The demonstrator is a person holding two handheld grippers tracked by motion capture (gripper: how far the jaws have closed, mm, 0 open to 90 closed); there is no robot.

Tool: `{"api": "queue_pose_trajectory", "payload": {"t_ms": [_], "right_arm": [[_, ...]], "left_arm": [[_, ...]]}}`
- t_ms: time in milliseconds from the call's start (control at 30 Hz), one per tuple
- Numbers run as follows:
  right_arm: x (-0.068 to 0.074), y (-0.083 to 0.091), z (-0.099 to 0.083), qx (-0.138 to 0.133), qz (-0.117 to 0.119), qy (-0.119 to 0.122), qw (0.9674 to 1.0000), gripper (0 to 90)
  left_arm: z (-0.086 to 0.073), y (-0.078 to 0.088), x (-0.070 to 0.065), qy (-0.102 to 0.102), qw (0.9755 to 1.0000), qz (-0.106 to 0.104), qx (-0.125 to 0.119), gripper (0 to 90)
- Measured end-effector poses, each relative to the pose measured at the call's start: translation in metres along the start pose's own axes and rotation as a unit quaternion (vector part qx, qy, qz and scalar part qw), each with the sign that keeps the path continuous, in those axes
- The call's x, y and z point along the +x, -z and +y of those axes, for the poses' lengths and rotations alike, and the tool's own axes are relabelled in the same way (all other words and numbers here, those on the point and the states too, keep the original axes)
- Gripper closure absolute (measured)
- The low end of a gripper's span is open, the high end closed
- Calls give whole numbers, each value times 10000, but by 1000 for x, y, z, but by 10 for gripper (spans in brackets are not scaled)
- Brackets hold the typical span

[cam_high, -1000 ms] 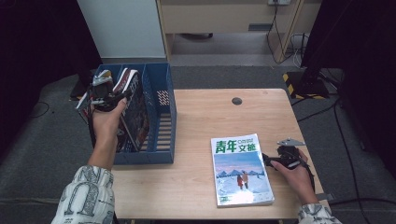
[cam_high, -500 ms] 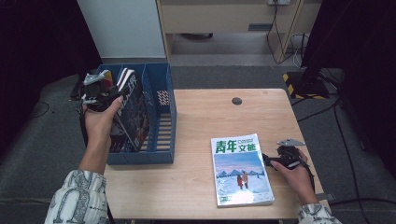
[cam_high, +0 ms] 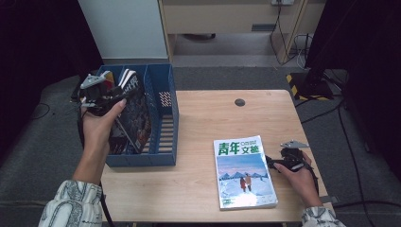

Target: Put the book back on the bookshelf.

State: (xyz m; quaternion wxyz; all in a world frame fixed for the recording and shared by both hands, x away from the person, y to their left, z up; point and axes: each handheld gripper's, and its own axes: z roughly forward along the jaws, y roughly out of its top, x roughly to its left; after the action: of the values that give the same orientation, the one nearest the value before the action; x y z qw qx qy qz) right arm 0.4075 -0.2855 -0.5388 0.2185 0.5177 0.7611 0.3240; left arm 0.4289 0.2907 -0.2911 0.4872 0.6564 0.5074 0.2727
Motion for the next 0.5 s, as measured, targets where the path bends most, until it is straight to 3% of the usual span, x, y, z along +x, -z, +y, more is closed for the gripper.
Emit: {"api": "queue_pose_trajectory", "payload": {"t_ms": [200,500], "right_arm": [[0,0,0,0,-2,-9,10000,89],[0,0,0,-1,0,-5,10000,89]], "left_arm": [[-5,-9,-18,-63,9994,-351,19,349],[-24,-33,-43,-178,9971,-708,235,320]]}}
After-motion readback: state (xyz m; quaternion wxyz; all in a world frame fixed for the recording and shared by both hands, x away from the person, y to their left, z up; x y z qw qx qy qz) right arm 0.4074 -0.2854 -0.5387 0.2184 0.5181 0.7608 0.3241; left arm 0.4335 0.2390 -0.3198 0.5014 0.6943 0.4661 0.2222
